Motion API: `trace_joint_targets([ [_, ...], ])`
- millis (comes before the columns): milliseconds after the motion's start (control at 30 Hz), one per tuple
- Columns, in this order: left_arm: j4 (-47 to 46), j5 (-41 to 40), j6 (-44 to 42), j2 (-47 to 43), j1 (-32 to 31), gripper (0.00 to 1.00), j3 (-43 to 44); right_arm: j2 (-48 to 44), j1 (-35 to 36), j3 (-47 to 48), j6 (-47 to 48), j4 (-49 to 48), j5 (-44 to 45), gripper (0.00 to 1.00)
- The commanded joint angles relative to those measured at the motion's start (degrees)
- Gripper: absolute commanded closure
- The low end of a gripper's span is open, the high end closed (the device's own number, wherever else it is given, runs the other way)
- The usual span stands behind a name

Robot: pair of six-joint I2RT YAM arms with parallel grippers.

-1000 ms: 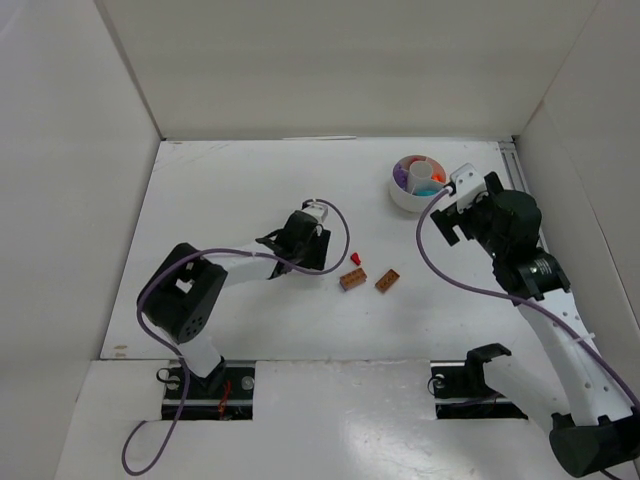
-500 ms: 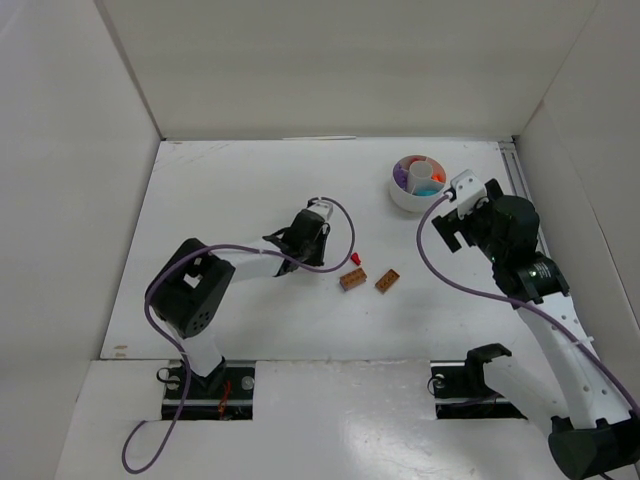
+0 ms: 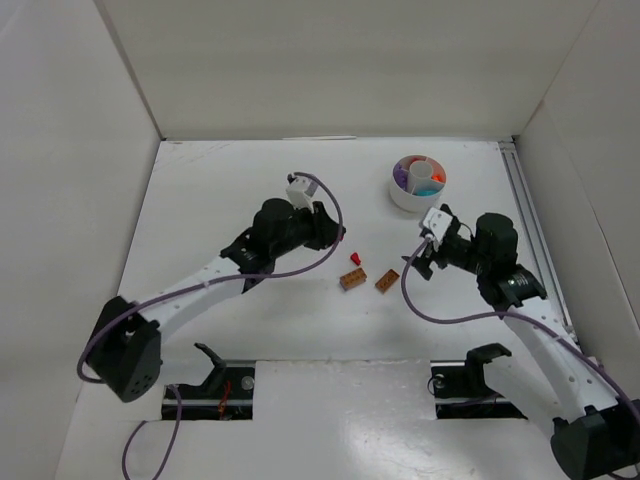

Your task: Sort the legos into containers by color

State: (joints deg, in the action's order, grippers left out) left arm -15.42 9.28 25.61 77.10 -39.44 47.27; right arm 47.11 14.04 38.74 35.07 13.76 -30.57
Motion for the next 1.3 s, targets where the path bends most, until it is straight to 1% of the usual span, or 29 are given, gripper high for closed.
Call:
trace_joint_targets([
  [0, -9.4, 12.1, 4.3, -7.6, -0.4, 0.86, -1.7, -2.1, 2.7, 0.0, 2.4, -10.2, -11.0, 0.02],
  [33, -8.7, 13.1, 4.3, -8.6, -0.4, 0.84, -1.7, -2.9, 3.5, -0.5, 3.2, -10.2, -11.0, 0.02],
  [67, -8.0, 15.4, 4.3, -10.3, -0.4, 0.84, -1.7, -3.6, 4.4, -0.5, 3.7, -11.3, -11.0, 0.02],
  [100, -8.0, 17.2, 4.3, -10.9, -0.4, 0.83, -1.7, -4.3, 5.4, -1.1, 3.7, -13.9, -13.1, 0.02],
  [167, -10.5, 21.8, 4.3, -11.6, -0.4, 0.83, -1.7, -6.7, 9.3, -1.6, 4.6, -16.8, -14.0, 0.02],
  [200, -11.6, 26.6, 5.6, -11.6, -0.4, 0.83, -1.7, -7.2, 11.0, -1.7, 5.6, -18.0, -14.7, 0.02],
  [233, -14.6, 32.0, 6.1, -11.6, -0.4, 0.83, -1.7, -7.7, 14.5, -1.1, 7.3, -18.5, -13.1, 0.02],
  [267, -14.6, 32.0, 6.9, -11.6, -0.4, 0.83, -1.7, -8.4, 16.3, -1.1, 8.0, -18.5, -13.1, 0.02],
  [300, -17.9, 36.1, 7.8, -11.0, -0.4, 0.83, -2.3, -8.4, 17.8, -0.5, 8.8, -18.5, -11.8, 0.02],
  [333, -19.8, 38.2, 8.7, -11.0, -0.4, 0.83, -2.3, -8.4, 19.5, -0.5, 9.4, -18.5, -9.5, 0.02],
  [367, -21.6, 39.9, 10.9, -10.5, -0.4, 0.83, -2.3, -8.4, 22.4, 0.0, 10.3, -18.5, -8.6, 0.02],
  [467, -28.9, 44.5, 14.3, -10.0, -0.4, 0.83, -3.5, -7.0, 26.8, 1.7, 10.9, -18.5, -6.2, 0.03],
  [500, -30.8, 45.1, 16.8, -9.4, -0.4, 0.83, -3.5, -5.7, 27.4, 2.3, 11.5, -18.5, -6.2, 0.05],
  [533, -33.8, 46.4, 17.6, -9.4, -0.4, 0.83, -4.1, -5.2, 28.1, 2.3, 11.5, -18.5, -3.6, 0.06],
  [600, -34.9, 46.4, 18.5, -9.4, -0.4, 0.83, -4.1, -4.3, 29.5, 2.3, 10.2, -19.0, -2.0, 0.14],
  [667, -34.9, 46.4, 18.5, -9.4, -0.4, 0.83, -4.1, -4.3, 30.1, 2.3, 8.7, -20.6, -0.4, 0.17],
  [767, -35.4, 45.8, 18.5, -10.0, -0.4, 0.83, -4.1, -5.0, 31.2, -0.4, 4.7, -27.1, 0.9, 0.17],
  [800, -35.4, 45.2, 18.5, -10.5, -0.4, 0.83, -4.1, -5.5, 31.2, -1.3, 3.7, -31.2, 1.6, 0.17],
  [833, -35.4, 44.7, 18.5, -10.5, -0.4, 0.83, -4.1, -6.1, 31.7, -2.3, 1.3, -33.3, 2.3, 0.17],
  [933, -35.4, 42.6, 18.5, -11.6, -0.4, 0.83, -4.7, -7.9, 32.3, -5.9, -1.5, -40.1, 5.0, 0.26],
  [1000, -36.5, 41.1, 19.0, -12.1, -0.4, 0.83, -5.9, -8.4, 32.3, -6.6, -2.2, -40.8, 6.3, 0.32],
  [1100, -37.7, 38.4, 20.4, -13.3, -0.4, 0.83, -6.4, -8.4, 32.3, -7.1, -2.2, -40.8, 6.3, 0.33],
  [1167, -39.5, 35.9, 21.1, -13.9, -0.4, 0.83, -7.9, -8.4, 32.9, -6.6, -2.7, -40.8, 5.0, 0.33],
  [1267, -42.2, 34.1, 22.5, -15.1, -0.4, 0.81, -9.2, -7.2, 32.9, -6.0, -2.7, -40.8, 5.6, 0.33],
])
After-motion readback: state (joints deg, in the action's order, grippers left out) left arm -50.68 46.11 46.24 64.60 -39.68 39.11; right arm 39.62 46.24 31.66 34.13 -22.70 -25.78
